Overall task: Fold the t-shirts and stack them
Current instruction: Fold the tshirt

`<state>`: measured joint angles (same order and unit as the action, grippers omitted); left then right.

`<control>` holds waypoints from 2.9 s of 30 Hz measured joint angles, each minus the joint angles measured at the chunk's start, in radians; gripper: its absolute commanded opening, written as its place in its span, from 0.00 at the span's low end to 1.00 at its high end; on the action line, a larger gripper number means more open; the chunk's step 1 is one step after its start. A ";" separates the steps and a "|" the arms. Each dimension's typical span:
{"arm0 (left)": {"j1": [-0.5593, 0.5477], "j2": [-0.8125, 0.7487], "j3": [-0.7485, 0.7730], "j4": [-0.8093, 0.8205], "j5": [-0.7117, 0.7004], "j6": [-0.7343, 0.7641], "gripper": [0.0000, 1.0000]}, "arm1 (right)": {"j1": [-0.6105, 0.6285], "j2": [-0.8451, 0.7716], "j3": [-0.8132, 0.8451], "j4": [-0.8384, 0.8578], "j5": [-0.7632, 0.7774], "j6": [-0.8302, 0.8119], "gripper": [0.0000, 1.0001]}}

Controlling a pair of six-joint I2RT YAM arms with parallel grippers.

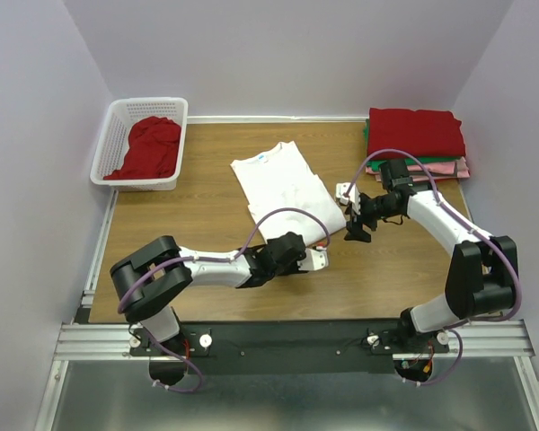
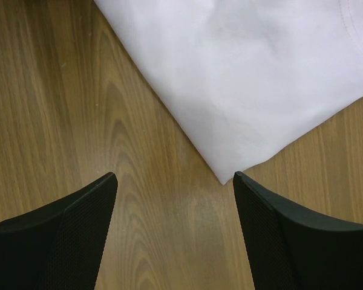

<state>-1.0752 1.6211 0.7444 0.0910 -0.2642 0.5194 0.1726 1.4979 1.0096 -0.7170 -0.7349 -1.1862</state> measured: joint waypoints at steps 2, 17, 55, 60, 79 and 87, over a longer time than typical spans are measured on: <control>0.007 0.013 0.005 0.004 -0.018 -0.008 0.58 | 0.000 0.000 -0.001 0.000 0.000 -0.009 0.85; 0.020 0.041 0.014 -0.020 -0.044 -0.026 0.12 | 0.014 0.097 -0.002 0.000 0.057 -0.238 0.83; 0.026 -0.006 -0.033 -0.024 0.018 -0.014 0.05 | 0.174 0.291 0.060 0.184 0.208 -0.197 0.15; 0.026 -0.023 -0.051 -0.015 0.042 -0.005 0.01 | 0.175 0.274 0.030 0.219 0.209 -0.201 0.00; -0.006 -0.113 -0.079 -0.096 0.303 0.008 0.00 | 0.180 -0.063 -0.210 0.048 0.214 -0.192 0.00; -0.014 -0.149 -0.056 -0.177 0.388 0.011 0.00 | 0.180 -0.239 -0.245 -0.077 0.180 -0.159 0.00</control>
<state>-1.0889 1.4719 0.6880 -0.0864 0.1242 0.5304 0.3523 1.2587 0.7650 -0.7937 -0.5545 -1.3449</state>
